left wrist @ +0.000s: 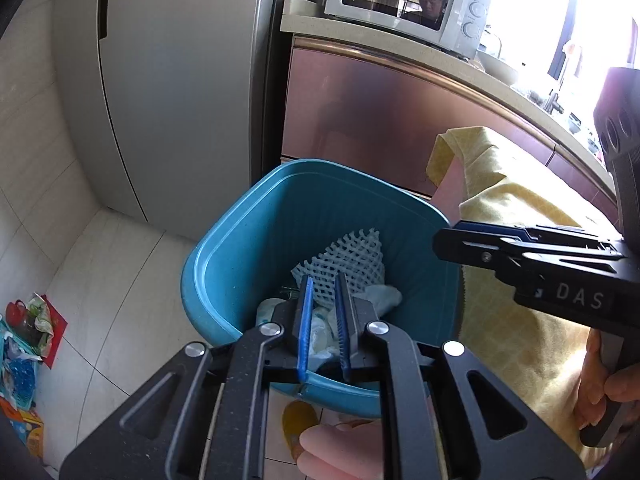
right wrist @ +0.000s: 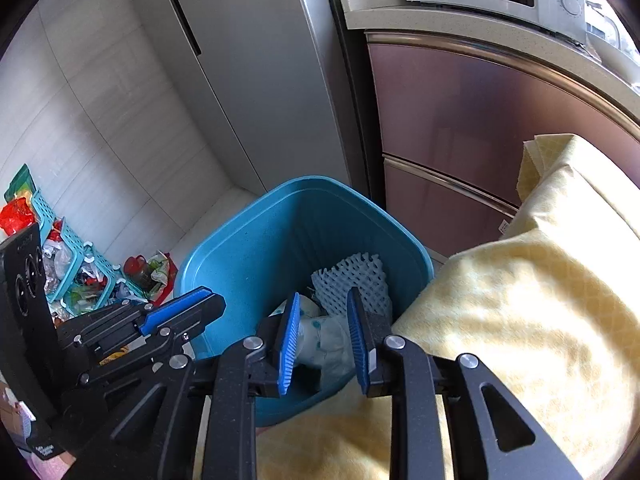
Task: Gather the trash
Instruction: 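Open both tools to drop the tissues into the bin, then move both open tools back over the table toward the orange peels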
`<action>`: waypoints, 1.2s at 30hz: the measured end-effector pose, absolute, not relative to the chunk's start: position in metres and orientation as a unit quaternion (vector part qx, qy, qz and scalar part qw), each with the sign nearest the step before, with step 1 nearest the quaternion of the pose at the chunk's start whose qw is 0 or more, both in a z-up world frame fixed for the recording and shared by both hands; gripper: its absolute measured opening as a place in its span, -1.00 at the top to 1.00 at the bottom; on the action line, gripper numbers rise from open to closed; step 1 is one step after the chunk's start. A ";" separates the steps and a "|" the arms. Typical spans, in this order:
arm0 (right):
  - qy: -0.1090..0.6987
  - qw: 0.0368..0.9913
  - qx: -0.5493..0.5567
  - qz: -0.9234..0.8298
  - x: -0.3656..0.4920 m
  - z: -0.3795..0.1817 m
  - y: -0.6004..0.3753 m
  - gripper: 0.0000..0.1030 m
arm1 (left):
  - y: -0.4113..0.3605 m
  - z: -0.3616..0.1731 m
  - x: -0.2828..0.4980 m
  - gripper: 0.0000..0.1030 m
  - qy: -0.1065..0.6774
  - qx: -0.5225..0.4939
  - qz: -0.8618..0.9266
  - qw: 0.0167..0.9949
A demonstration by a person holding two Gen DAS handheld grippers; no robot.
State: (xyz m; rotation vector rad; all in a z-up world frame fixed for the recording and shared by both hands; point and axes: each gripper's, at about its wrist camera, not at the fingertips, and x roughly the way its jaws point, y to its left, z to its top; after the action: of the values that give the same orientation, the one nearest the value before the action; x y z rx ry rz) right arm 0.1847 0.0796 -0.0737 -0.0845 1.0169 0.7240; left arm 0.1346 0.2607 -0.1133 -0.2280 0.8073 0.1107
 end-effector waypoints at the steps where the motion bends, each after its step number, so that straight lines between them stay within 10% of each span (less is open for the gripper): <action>1: 0.475 0.810 -0.036 0.341 0.184 -0.073 0.076 0.56 | 0.260 -0.113 0.133 0.71 0.389 -0.112 0.053 0.913; 12: 0.425 0.831 0.005 0.358 0.147 -0.041 0.007 0.47 | 0.228 -0.069 0.101 0.27 0.335 -0.105 -0.010 0.936; 36: 0.361 0.922 0.110 0.089 0.044 -0.031 -0.274 0.41 | -0.018 -0.052 0.104 0.16 0.360 -0.014 -0.295 0.885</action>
State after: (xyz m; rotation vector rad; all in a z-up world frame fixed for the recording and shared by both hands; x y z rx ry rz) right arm 0.0444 -0.2738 -0.0311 0.2249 0.7408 0.1837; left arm 0.1042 -0.0183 -0.0518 -0.0299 0.7496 -0.6136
